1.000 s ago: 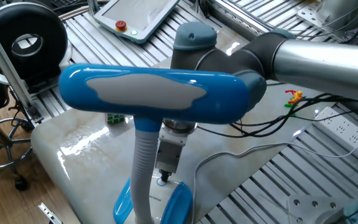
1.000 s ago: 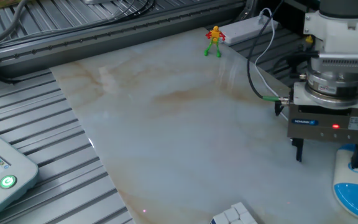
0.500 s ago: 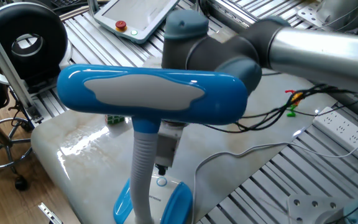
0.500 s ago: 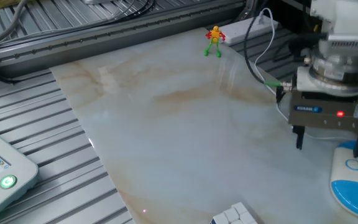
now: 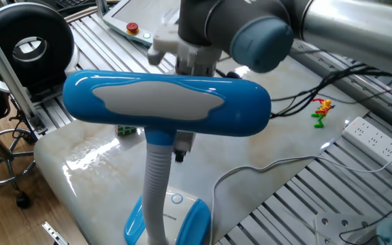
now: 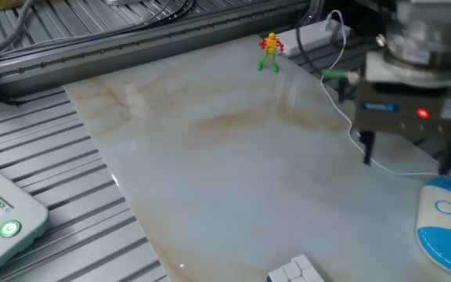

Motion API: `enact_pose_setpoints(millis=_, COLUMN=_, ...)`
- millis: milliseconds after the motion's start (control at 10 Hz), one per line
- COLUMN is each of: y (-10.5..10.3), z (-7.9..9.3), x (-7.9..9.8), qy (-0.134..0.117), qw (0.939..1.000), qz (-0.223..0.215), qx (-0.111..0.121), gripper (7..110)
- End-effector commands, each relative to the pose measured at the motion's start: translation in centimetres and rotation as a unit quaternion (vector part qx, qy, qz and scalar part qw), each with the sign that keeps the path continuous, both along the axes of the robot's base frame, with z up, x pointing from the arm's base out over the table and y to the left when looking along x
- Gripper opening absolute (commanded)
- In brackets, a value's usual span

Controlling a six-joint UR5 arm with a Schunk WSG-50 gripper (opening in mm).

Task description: Turn off the desk lamp by pressing the button

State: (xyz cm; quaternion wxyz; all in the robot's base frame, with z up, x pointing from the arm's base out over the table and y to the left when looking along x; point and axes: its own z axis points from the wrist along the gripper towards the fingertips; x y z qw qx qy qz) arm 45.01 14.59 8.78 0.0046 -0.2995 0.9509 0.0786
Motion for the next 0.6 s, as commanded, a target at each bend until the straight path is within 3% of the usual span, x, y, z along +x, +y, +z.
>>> enact_pose_setpoints(millis=0, y=-3.3, z=0.4, x=2.6, qy=-0.018, qw=0.9984, qz=-0.032, qx=-0.043, gripper=88)
enact_pose_setpoints(millis=500, y=-5.8, z=-0.7, x=6.3, qy=-0.037, qw=0.9929, qz=-0.092, qx=-0.065, gripper=88)
